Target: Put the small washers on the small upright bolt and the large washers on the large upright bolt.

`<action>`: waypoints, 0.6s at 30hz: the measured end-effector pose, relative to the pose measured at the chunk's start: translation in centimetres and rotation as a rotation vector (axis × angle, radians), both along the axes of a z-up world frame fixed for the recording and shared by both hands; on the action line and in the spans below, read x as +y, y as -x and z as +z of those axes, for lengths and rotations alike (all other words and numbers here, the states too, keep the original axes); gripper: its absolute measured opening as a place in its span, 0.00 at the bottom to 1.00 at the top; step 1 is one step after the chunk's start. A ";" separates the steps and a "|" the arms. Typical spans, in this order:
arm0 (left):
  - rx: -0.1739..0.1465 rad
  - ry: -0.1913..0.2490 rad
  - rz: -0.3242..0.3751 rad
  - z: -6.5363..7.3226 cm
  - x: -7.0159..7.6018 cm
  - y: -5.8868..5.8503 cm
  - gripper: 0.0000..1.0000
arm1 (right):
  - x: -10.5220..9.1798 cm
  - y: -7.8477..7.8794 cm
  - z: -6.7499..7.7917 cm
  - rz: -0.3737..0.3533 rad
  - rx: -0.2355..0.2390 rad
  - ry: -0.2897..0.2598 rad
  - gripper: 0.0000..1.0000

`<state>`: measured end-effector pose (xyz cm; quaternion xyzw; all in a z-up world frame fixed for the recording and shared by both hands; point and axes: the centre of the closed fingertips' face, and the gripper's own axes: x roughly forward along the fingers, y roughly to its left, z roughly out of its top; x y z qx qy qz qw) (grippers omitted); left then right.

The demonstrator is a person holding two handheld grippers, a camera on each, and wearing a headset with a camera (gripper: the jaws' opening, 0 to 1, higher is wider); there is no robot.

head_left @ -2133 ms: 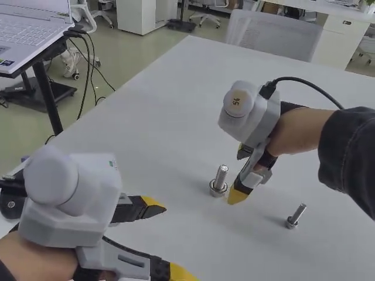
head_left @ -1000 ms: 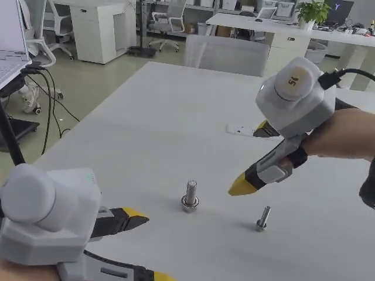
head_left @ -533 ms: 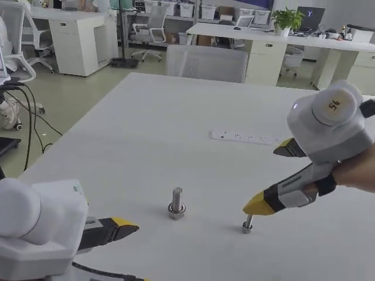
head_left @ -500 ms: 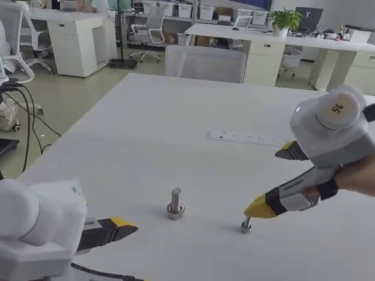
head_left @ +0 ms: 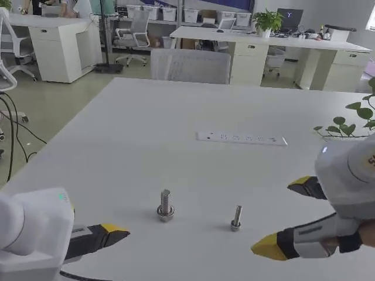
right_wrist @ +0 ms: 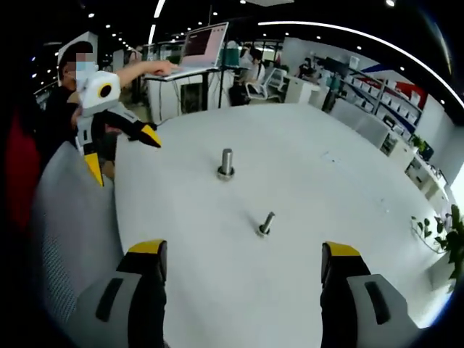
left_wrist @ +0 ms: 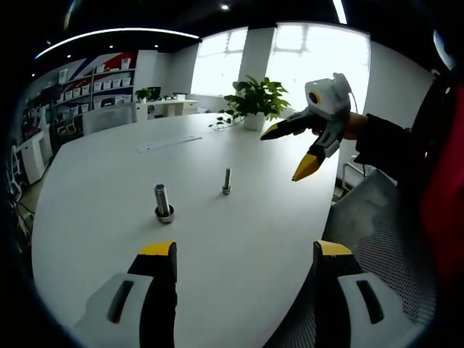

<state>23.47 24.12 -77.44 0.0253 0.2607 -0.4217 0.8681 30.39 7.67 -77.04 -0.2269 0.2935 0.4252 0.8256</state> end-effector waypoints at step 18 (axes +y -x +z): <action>-0.001 0.036 0.058 -0.4 1.3 1.0 0.78 | -0.5 3.0 -1.5 -0.093 -0.044 -0.104 0.90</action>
